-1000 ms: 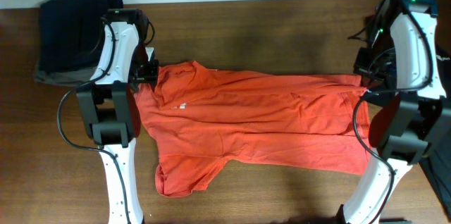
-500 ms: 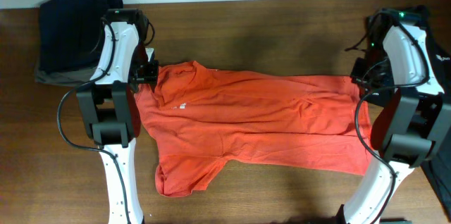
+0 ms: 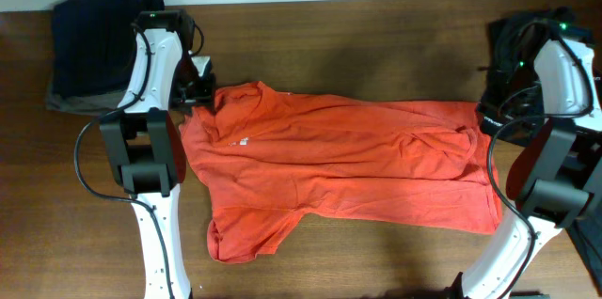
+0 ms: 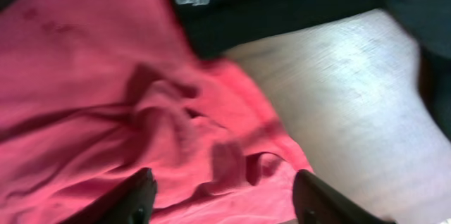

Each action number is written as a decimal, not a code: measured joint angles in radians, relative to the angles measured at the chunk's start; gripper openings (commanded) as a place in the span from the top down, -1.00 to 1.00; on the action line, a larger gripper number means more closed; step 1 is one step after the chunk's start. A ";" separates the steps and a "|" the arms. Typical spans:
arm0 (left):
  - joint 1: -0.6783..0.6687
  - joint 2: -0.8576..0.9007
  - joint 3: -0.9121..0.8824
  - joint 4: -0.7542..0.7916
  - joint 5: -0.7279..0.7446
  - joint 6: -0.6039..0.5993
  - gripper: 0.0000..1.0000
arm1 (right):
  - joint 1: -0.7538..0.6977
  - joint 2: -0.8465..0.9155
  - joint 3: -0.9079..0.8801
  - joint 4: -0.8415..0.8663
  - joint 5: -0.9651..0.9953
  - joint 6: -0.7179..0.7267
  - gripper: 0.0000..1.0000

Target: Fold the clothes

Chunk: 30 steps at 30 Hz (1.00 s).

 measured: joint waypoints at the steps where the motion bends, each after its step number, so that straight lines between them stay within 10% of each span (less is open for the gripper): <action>1: 0.000 0.000 0.008 0.014 0.026 0.013 -0.11 | 0.007 0.000 0.000 0.003 -0.015 -0.010 -0.43; 25: -0.081 0.000 0.034 0.002 0.132 0.192 -0.16 | 0.050 0.000 -0.023 0.037 -0.058 -0.075 -0.52; 30: -0.081 0.000 0.034 0.002 0.134 0.208 0.45 | 0.050 0.000 -0.023 0.040 -0.058 -0.074 -0.52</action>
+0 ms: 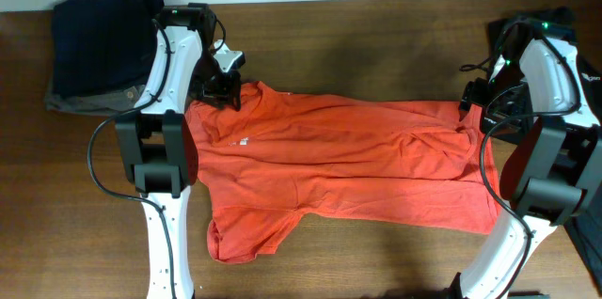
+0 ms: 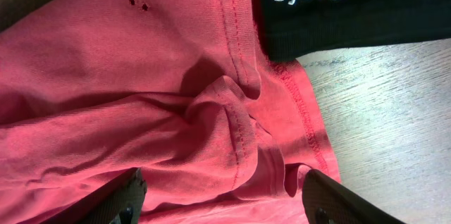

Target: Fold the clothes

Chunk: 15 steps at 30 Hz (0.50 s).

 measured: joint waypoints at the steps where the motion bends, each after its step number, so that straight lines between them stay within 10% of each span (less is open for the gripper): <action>1: 0.000 0.000 0.000 0.000 0.000 0.008 0.52 | 0.000 0.000 0.000 0.000 0.000 0.000 -0.52; 4: 0.000 0.000 0.000 0.000 0.002 0.018 0.59 | 0.000 0.000 0.000 0.000 0.000 0.000 -0.52; 6: 0.000 0.000 0.000 -0.001 0.002 0.017 0.99 | 0.000 0.000 0.000 0.000 0.000 0.000 -0.52; 15: 0.000 -0.006 0.000 -0.064 0.002 0.022 0.99 | 0.000 0.000 0.000 -0.009 -0.021 -0.002 -0.26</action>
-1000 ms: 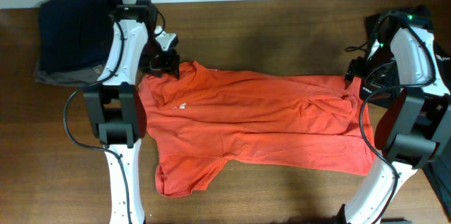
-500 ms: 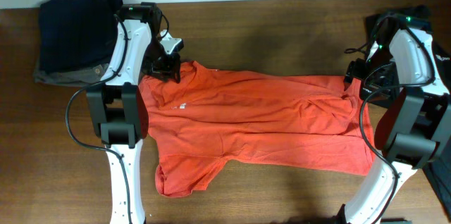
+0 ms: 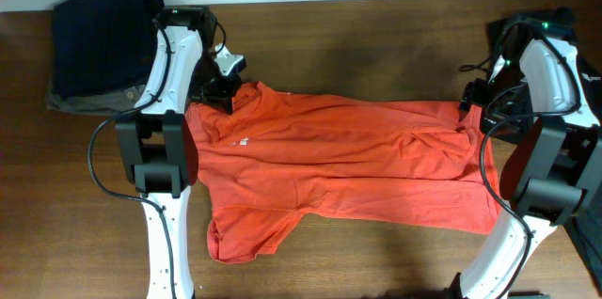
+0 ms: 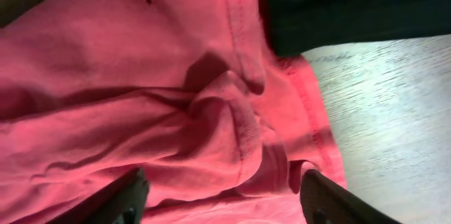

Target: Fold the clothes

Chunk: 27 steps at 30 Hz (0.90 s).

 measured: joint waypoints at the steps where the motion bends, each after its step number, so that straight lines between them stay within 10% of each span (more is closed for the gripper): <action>1: 0.000 -0.006 0.000 -0.009 0.000 0.000 0.99 | 0.000 0.000 0.000 -0.002 -0.009 -0.005 -0.21; 27: -0.027 -0.273 -0.242 -0.113 -0.039 -0.170 0.99 | 0.000 -0.243 -0.002 -0.199 -0.154 -0.072 -0.13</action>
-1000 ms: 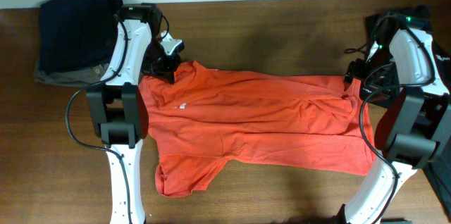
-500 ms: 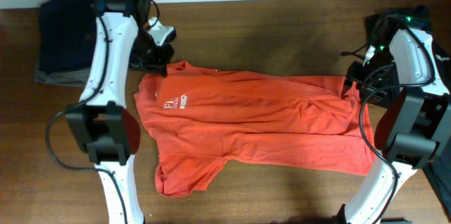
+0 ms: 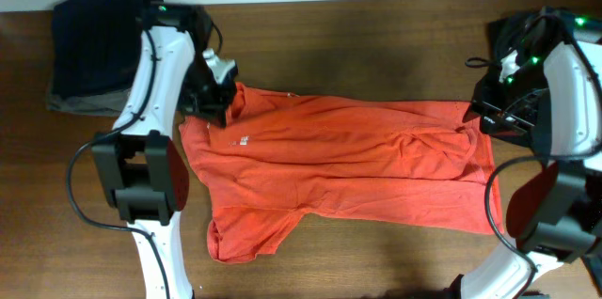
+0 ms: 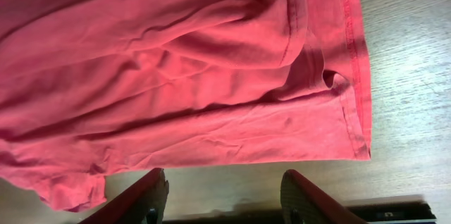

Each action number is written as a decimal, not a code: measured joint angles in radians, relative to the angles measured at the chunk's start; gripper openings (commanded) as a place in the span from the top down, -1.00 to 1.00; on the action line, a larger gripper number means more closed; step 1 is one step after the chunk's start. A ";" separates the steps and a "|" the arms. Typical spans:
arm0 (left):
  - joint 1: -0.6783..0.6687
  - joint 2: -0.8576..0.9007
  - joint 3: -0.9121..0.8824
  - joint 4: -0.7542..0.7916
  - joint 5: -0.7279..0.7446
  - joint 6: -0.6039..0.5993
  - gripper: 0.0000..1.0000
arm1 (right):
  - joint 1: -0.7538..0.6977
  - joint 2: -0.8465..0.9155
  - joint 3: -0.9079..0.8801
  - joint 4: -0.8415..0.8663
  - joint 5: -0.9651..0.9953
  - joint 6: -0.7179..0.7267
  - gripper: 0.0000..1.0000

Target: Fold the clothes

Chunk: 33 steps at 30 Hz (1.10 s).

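An orange-red shirt (image 3: 339,158) lies spread across the wooden table (image 3: 357,45), collar end to the left and hem to the right. My left gripper (image 3: 213,102) sits at the collar corner; from above I cannot tell how its jaws stand. My right gripper (image 3: 482,111) is at the shirt's back right corner. In the right wrist view the right gripper (image 4: 229,199) is open wide, well above the cloth, with only bare table between its fingers (image 4: 151,194). The shirt (image 4: 176,76) fills the upper part of that view, its hem bunched into folds.
A pile of dark folded clothes (image 3: 94,45) sits at the back left corner. Another dark garment (image 3: 527,36) lies at the back right, behind my right arm. A dark strip (image 4: 366,211) runs along the bottom of the right wrist view.
My right gripper, still open, now stands much higher and sees a large stretch of the shirt and bare table; the black lettered garment has left its view. My left gripper shifted slightly forward and left at the collar.
My left gripper was at the shirt's back left corner, then moved a little right onto the collar and stayed near there. My right gripper was open low over the bunched back right corner beside a black lettered garment through all three moments, and now stands higher.
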 measured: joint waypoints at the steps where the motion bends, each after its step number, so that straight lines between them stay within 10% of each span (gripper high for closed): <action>1: -0.003 0.000 -0.025 0.000 -0.015 -0.007 0.99 | 0.000 -0.010 0.000 -0.005 -0.001 0.000 -0.13; 18: 0.086 -0.002 -0.185 0.000 -0.311 -0.163 0.99 | 0.000 -0.021 0.000 -0.025 -0.008 -0.005 -0.15; 24: 0.114 -0.002 -0.185 -0.002 -0.329 -0.173 0.32 | 0.000 -0.021 0.000 -0.010 -0.008 -0.009 -0.22; 33: 0.089 -0.005 -0.184 0.000 -0.304 -0.176 0.30 | 0.070 -0.023 -0.030 0.080 -0.008 -0.031 -0.29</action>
